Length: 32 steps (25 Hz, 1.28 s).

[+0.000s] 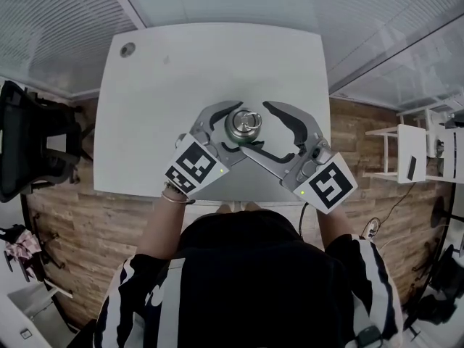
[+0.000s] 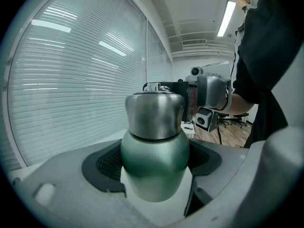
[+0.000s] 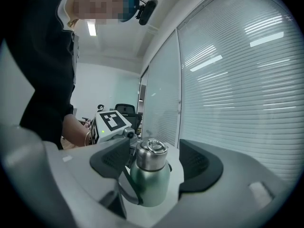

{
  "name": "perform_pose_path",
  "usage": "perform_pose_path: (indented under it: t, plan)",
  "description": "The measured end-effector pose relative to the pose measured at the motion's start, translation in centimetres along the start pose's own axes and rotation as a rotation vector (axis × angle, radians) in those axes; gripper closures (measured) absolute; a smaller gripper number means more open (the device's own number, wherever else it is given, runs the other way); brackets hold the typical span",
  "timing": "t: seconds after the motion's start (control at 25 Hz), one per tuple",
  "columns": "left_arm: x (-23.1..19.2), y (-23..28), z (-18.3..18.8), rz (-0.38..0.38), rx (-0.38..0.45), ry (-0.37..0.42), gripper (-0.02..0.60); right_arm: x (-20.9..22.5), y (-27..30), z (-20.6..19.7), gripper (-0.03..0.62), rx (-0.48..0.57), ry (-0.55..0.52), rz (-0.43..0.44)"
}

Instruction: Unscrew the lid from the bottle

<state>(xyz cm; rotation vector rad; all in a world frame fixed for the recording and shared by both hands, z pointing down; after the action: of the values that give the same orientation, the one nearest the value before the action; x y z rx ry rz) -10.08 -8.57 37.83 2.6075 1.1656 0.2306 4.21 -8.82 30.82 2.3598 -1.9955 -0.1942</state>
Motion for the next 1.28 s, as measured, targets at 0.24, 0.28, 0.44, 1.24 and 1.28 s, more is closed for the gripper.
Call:
perform_pose_path:
  t: [0.24, 0.28, 0.44, 1.24, 1.28]
  plan:
    - [0.2, -0.4, 0.5, -0.004, 0.005, 0.009, 0.198, -0.2, 1.2, 0.2, 0.284, -0.005, -0.014, 0.017]
    - [0.2, -0.4, 0.6, -0.003, 0.005, 0.009, 0.198, -0.2, 1.3, 0.2, 0.284, -0.004, -0.017, 0.018]
    - [0.2, -0.4, 0.7, 0.000, 0.000, 0.009, 0.198, -0.3, 1.8, 0.2, 0.284, -0.009, -0.027, 0.016]
    - [0.4, -1.2, 1.7, -0.003, -0.002, 0.014, 0.198, -0.8, 3.1, 0.7, 0.310, -0.006, -0.062, -0.012]
    - [0.4, -1.2, 1.8, -0.002, -0.003, 0.015, 0.198, -0.7, 3.0, 0.8, 0.310, -0.003, -0.058, -0.013]
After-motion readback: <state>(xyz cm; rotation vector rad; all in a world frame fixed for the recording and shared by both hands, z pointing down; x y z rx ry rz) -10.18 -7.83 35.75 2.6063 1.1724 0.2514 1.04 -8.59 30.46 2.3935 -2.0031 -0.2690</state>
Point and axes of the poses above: the fingertips, and each gripper's own axes: y forward along the fingers, x to its right, z out of its top, the point moved 10 cm from there along -y, backward along the fingers, and after that the axes turned 3 degrees about z, right-handed, at the moved point
